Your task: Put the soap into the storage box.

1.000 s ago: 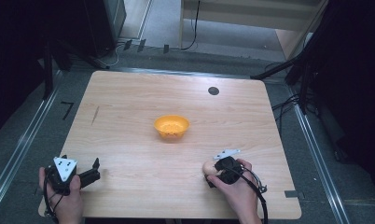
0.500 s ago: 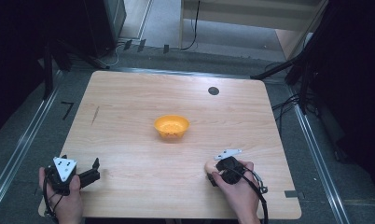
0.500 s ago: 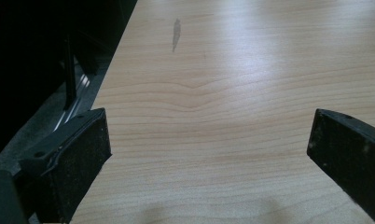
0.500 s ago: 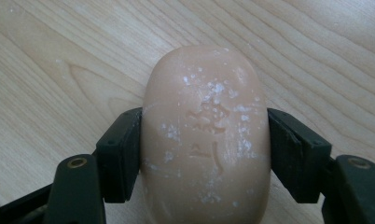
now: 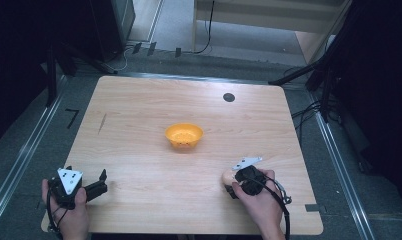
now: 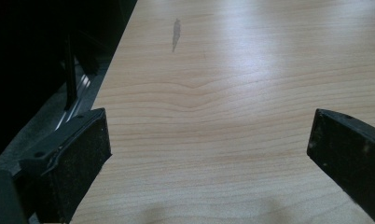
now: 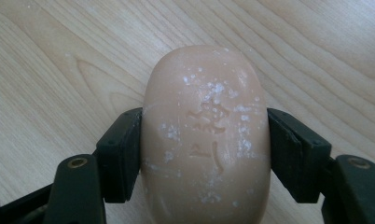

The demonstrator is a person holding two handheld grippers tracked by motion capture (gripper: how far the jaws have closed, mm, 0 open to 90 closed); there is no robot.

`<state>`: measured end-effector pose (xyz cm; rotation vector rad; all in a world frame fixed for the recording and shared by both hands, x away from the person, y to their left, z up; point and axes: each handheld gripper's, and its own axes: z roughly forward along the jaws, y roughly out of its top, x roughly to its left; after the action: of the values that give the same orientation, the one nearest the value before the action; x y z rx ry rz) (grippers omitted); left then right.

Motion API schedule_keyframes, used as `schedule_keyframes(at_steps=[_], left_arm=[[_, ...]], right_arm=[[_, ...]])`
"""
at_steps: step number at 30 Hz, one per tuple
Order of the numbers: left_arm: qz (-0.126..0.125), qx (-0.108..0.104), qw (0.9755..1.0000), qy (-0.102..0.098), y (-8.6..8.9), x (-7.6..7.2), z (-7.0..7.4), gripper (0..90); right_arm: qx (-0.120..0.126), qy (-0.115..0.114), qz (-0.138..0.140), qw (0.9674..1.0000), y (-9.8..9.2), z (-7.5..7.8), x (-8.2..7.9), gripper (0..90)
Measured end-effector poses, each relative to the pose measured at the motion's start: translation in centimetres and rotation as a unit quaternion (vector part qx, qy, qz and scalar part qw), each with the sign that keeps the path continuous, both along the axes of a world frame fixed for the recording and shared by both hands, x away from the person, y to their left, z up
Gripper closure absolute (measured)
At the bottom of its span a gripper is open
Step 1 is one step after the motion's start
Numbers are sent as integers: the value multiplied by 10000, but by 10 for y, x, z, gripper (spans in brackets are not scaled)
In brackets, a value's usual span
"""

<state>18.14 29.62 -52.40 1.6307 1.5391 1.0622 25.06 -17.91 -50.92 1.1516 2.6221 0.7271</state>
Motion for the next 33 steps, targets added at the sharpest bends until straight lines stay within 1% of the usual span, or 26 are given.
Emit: schedule_keyframes(at_steps=[7,10,15,16,17,26,32,33], left_arm=[[-6,11,10000,1,0,0,0,0],[-9,-15,10000,-1,0,0,0,0],[-5,-57,10000,-14,1,0,0,0],[-5,-57,10000,-14,1,0,0,0],[8,-60,10000,-2,1,0,0,0],[-12,-52,10000,-25,1,0,0,0],[-13,-38,10000,-11,1,0,0,0],[-10,-37,10000,-19,1,0,0,0]], right_arm=[[-28,6,214,9998,-2,8,5,337],[-115,-31,283,9995,0,10,8,337],[-127,-95,454,9988,1,12,12,337],[-127,-95,454,9988,1,12,12,337],[-121,-106,544,9984,1,13,14,337],[-101,-188,749,9970,0,19,20,337],[-120,-239,982,9948,1,23,24,337],[-128,-233,980,9948,1,24,24,337]])
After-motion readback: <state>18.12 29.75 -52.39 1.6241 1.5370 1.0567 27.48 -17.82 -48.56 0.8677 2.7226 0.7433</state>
